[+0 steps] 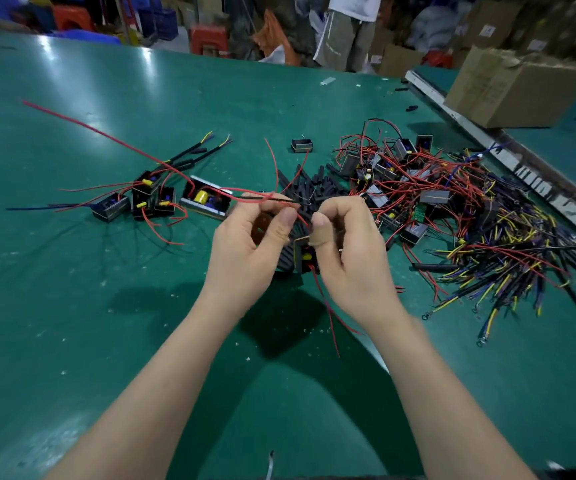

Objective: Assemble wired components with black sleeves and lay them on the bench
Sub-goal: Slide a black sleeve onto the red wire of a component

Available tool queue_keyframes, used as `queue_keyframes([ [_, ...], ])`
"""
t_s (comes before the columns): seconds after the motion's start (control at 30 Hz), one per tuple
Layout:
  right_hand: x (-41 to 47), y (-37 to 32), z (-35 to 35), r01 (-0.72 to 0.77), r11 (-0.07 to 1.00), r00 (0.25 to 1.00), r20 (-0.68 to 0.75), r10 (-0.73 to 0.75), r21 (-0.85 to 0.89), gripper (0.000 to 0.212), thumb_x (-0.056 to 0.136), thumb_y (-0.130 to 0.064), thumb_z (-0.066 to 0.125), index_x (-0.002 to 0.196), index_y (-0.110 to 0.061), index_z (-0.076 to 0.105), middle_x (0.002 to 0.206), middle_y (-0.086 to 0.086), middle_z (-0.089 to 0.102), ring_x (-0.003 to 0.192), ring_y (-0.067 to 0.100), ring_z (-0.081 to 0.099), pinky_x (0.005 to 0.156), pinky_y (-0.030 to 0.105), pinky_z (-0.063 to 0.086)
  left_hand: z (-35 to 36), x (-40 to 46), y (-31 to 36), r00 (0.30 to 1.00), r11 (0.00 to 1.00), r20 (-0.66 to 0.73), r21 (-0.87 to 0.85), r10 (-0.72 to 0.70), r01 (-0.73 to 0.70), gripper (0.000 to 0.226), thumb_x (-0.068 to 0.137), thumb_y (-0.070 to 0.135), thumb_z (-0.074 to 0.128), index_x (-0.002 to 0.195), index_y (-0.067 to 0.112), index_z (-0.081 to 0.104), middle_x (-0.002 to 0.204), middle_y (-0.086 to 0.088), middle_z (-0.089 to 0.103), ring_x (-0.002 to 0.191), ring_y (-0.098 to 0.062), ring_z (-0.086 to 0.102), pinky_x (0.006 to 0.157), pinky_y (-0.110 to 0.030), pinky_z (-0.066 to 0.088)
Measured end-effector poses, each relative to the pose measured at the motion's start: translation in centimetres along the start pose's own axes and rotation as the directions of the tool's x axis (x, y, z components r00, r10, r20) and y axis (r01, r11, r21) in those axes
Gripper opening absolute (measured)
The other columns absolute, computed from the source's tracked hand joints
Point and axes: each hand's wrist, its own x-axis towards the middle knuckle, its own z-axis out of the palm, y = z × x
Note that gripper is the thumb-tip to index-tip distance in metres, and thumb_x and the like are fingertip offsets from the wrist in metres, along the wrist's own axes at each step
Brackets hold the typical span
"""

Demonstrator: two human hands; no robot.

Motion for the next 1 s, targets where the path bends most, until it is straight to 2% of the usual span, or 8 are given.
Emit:
queue_keyframes([
  [0.1,0.0,-0.4,0.0,-0.083,0.989,0.996,-0.018,0.086,0.123,0.003,0.096,-0.021,0.046,0.094,-0.02,0.045,0.082,-0.006,0.05,0.073,0.009,0.046,0.07,0.017,0.037,0.2,-0.3,-0.3,0.996,0.987,-0.068,0.155,0.054,-0.043,0.005,0.092,0.039,0.049,0.09,0.035,0.052,0.081,0.012,0.064,0.081,-0.016,0.065,0.079,-0.038,0.052],
  [0.2,0.0,-1.0,0.1,-0.165,0.931,0.986,0.072,0.149,0.326,0.003,0.095,-0.023,0.046,0.096,-0.027,0.046,0.081,-0.012,0.051,0.071,0.002,0.047,0.07,0.019,0.041,0.4,-0.1,-0.5,0.982,0.981,-0.16,0.178,0.103,-0.074,0.004,0.095,0.023,0.043,0.097,0.027,0.045,0.085,0.01,0.063,0.082,-0.012,0.065,0.08,-0.037,0.051],
  [0.33,0.1,-1.4,0.0,-0.208,0.867,0.968,0.224,0.115,0.454,0.02,0.096,-0.022,0.045,0.111,-0.033,0.054,0.087,-0.02,0.056,0.074,0.002,0.05,0.072,0.021,0.046,0.5,0.4,0.0,0.965,0.972,-0.234,-0.228,-0.114,0.06,0.015,0.099,0.01,0.043,0.095,0.025,0.043,0.074,0.007,0.067,0.068,-0.009,0.065,0.068,-0.024,0.05],
  [0.47,0.4,-1.4,-0.5,-0.365,0.768,0.921,0.326,0.215,0.526,0.02,0.09,-0.043,0.051,0.092,-0.036,0.071,0.073,-0.021,0.06,0.063,0.003,0.049,0.066,0.016,0.046,-0.4,1.5,0.6,0.858,0.601,-0.004,-0.715,-0.514,0.357,0.006,0.094,0.016,0.051,0.09,0.02,0.053,0.062,0.007,0.067,0.054,0.0,0.059,0.051,-0.012,0.046],
  [0.6,0.9,-1.2,-1.1,-0.469,0.484,0.883,0.385,0.268,0.739,0.018,0.08,-0.038,0.062,0.084,-0.027,0.076,0.066,-0.013,0.059,0.06,0.003,0.047,0.058,0.015,0.043,-1.3,1.8,0.5,0.819,0.311,0.272,-0.828,-0.505,0.467,0.027,0.09,0.026,0.048,0.073,0.022,0.069,0.064,0.011,0.063,0.053,0.0,0.056,0.05,-0.012,0.045],
  [0.73,1.6,-0.7,-1.8,-0.512,0.314,0.83,0.366,0.422,0.8,0.015,0.08,-0.021,0.062,0.083,-0.017,0.076,0.066,-0.006,0.057,0.054,0.004,0.048,0.054,0.015,0.045,-0.8,1.4,0.7,0.773,0.362,0.375,-0.722,-0.513,0.59,0.021,0.076,0.036,0.058,0.066,0.022,0.071,0.066,0.009,0.062,0.054,-0.002,0.056,0.05,-0.014,0.047],
  [0.9,1.7,-0.8,-1.4,-0.53,0.235,0.774,0.352,0.527,0.814,0.013,0.082,-0.015,0.063,0.078,-0.014,0.075,0.063,-0.002,0.06,0.052,0.005,0.053,0.051,0.017,0.049,0.4,0.3,0.3,0.818,0.698,0.325,-0.426,-0.475,0.575,0.033,0.078,0.047,0.049,0.073,0.027,0.076,0.075,0.008,0.071,0.067,-0.001,0.063,0.061,-0.015,0.048],
  [1.0,1.7,-0.9,-1.5,-0.523,0.139,0.747,0.374,0.55,0.841,0.01,0.072,-0.018,0.066,0.079,-0.012,0.072,0.065,0.001,0.064,0.053,0.007,0.058,0.051,0.017,0.051,0.8,0.0,0.3,0.855,0.777,0.311,-0.368,-0.415,0.511,0.044,0.082,0.054,0.041,0.079,0.029,0.077,0.087,0.005,0.074,0.083,-0.006,0.068,0.076,-0.018,0.05],
])
